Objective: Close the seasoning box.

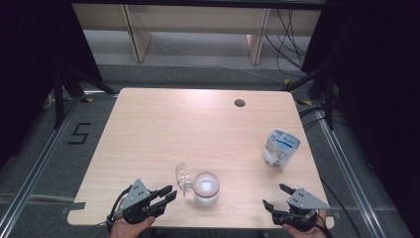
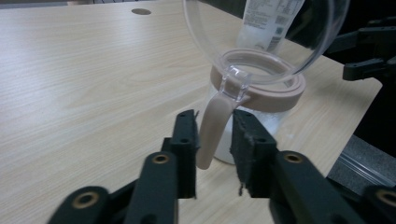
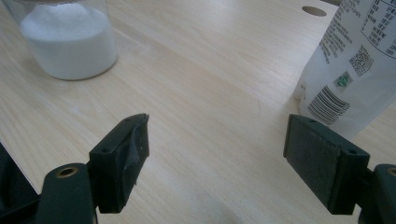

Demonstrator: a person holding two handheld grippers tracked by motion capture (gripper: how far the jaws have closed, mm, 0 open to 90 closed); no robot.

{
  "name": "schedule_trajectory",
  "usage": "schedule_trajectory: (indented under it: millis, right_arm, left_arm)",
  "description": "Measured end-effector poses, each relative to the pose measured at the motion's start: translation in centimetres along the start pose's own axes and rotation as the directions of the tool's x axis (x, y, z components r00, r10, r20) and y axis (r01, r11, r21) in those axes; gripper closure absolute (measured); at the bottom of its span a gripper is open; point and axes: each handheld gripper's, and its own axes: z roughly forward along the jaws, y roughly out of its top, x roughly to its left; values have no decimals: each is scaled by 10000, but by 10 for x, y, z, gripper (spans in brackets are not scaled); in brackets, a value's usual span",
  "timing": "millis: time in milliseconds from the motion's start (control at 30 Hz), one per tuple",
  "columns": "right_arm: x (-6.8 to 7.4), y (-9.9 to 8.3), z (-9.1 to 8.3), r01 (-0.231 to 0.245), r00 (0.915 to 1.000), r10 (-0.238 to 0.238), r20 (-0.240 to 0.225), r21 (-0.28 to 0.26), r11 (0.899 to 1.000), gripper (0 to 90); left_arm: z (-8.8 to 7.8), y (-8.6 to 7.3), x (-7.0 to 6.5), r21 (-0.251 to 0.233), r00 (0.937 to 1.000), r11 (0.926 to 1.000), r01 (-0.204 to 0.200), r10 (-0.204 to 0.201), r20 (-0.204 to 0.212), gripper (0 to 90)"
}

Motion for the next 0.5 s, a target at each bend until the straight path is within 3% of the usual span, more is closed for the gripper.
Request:
schedule_trajectory:
  millis: [167, 200, 233, 267, 300, 500]
  right_arm:
    - [-1, 0, 1, 144, 9999, -144, 10, 1, 9999, 235]
    - [2, 0, 0, -44, 10000, 44, 88, 69, 10000, 236]
    - [0, 0, 1, 251, 9995, -250, 202, -72, 9997, 237]
    - [0, 0, 2, 227, 9997, -226, 94, -115, 9997, 237]
    - [0, 1, 2, 377, 9991, -375, 187, -90, 9993, 238]
    - [1, 1, 1, 353, 9991, -352, 229, -69, 9994, 238]
  left_arm:
    - [0, 2, -5, -19, 9999, 9999, -141, 141, -32, 887]
    - [-1, 3, -6, 26, 9998, 9998, -195, 195, -70, 893]
    - [-1, 4, -6, 71, 9995, 9996, -256, 257, -158, 894]
    - [0, 4, -7, -70, 9999, 9999, -116, 116, -108, 895]
    - [-1, 5, -7, 33, 9994, 9996, -298, 298, -179, 895]
    - [1, 10, -8, -86, 9984, 9985, -539, 538, -149, 895]
